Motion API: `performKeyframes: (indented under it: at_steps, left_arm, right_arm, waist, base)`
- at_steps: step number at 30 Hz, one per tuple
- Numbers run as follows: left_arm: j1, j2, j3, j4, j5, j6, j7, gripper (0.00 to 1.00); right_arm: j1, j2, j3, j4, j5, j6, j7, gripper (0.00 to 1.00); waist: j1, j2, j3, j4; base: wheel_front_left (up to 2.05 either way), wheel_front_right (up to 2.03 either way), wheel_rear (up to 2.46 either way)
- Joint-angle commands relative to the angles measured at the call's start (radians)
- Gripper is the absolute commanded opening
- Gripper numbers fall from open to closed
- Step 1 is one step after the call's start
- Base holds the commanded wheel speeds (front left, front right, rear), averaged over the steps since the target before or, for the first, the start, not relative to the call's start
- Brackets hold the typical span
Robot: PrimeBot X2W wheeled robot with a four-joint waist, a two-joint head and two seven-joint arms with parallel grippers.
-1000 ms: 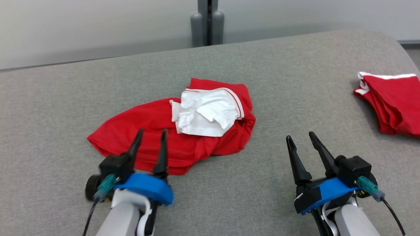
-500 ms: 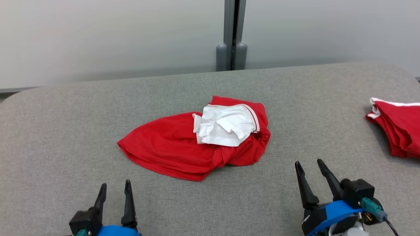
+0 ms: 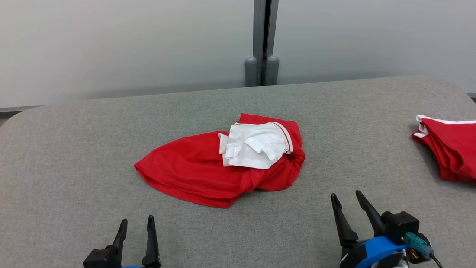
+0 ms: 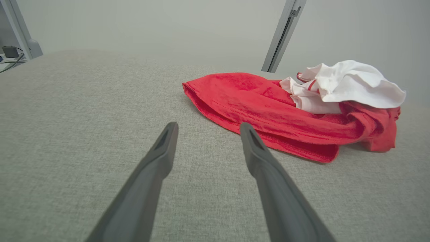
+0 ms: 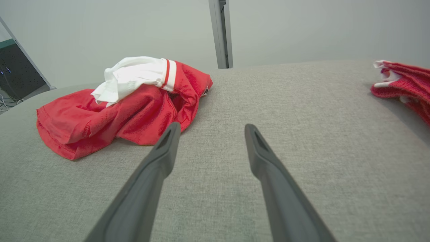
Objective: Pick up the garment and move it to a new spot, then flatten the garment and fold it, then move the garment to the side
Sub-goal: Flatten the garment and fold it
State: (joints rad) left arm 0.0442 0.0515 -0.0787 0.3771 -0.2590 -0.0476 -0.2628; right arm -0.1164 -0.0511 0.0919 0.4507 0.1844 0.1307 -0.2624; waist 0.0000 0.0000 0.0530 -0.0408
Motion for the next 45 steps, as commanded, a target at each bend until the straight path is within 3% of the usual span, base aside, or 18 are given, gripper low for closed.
performKeyframes:
  at_steps: [1, 7, 16, 29, 30, 31, 32, 35, 37, 41, 45]
  left_arm:
    - [-0.009, -0.001, -0.010, -0.004, -0.005, 0.005, -0.003, 1.00]
    - [-0.025, -0.001, -0.042, 0.006, -0.013, 0.007, -0.003, 1.00]
    - [-0.057, -0.001, -0.088, 0.017, -0.026, 0.011, -0.003, 1.00]
    - [-0.111, -0.001, -0.132, 0.025, -0.048, 0.021, -0.003, 1.00]
    - [-0.116, -0.001, -0.134, 0.023, -0.050, 0.021, -0.003, 1.00]
    - [-0.118, -0.001, -0.135, 0.022, -0.051, 0.023, -0.003, 1.00]
    - [-0.117, -0.001, -0.135, 0.022, -0.054, 0.024, -0.003, 1.00]
    - [-0.116, -0.001, -0.135, 0.023, -0.057, 0.028, -0.003, 1.00]
    - [-0.119, -0.001, -0.133, 0.025, -0.057, 0.029, -0.003, 1.00]
    - [-0.126, -0.001, -0.133, 0.025, -0.058, 0.027, -0.003, 1.00]
    - [-0.127, -0.001, -0.134, 0.027, -0.059, 0.021, -0.003, 1.00]
  right_arm:
    - [-0.012, 0.000, 0.015, -0.006, 0.004, 0.000, -0.003, 1.00]
    - [-0.089, 0.000, 0.098, -0.012, 0.019, 0.000, -0.003, 1.00]
    - [-0.304, -0.001, 0.228, 0.135, 0.053, 0.000, -0.003, 1.00]
    - [-0.472, -0.001, 0.233, 0.334, 0.040, 0.000, -0.003, 1.00]
    - [-0.476, -0.001, 0.232, 0.339, 0.040, 0.000, -0.003, 0.90]
    - [-0.480, -0.001, 0.232, 0.342, 0.039, 0.000, -0.003, 0.65]
    - [-0.482, -0.001, 0.233, 0.345, 0.035, 0.000, -0.003, 0.47]
    - [-0.481, -0.001, 0.243, 0.353, 0.036, 0.000, -0.003, 0.31]
    - [-0.483, -0.001, 0.243, 0.344, 0.050, 0.000, -0.003, 0.00]
    - [-0.483, -0.001, 0.198, 0.275, 0.078, 0.000, -0.003, 0.00]
    - [-0.448, -0.003, 0.049, 0.200, 0.163, 0.000, -0.003, 0.00]
  waist:
    - [0.0000, 0.0000, 0.005, 0.006]
    - [0.0000, 0.0000, 0.025, 0.027]
    - [0.0000, 0.0000, 0.077, 0.067]
    - [0.0000, 0.0000, 0.157, 0.103]
    - [0.0000, 0.0000, 0.161, 0.102]
    - [0.0000, 0.0000, 0.164, 0.101]
    - [0.0000, 0.0000, 0.167, 0.100]
    - [0.0000, 0.0000, 0.170, 0.095]
    - [0.0000, 0.0000, 0.170, 0.093]
    - [0.0000, 0.0000, 0.171, 0.086]
    - [0.0000, 0.0000, 0.171, 0.076]
  base:
    - [0.00, 0.00, 0.00]
    - [0.00, 0.00, 0.00]
    - [0.00, 0.00, 0.00]
    - [0.00, 0.00, 0.00]
    - [0.00, 0.00, 0.00]
    - [0.00, 0.00, 0.00]
    - [0.00, 0.00, 0.00]
    - [0.00, 0.00, 0.00]
    - [0.00, 0.00, 0.00]
    - [0.00, 0.00, 0.00]
    - [0.00, 0.00, 0.00]
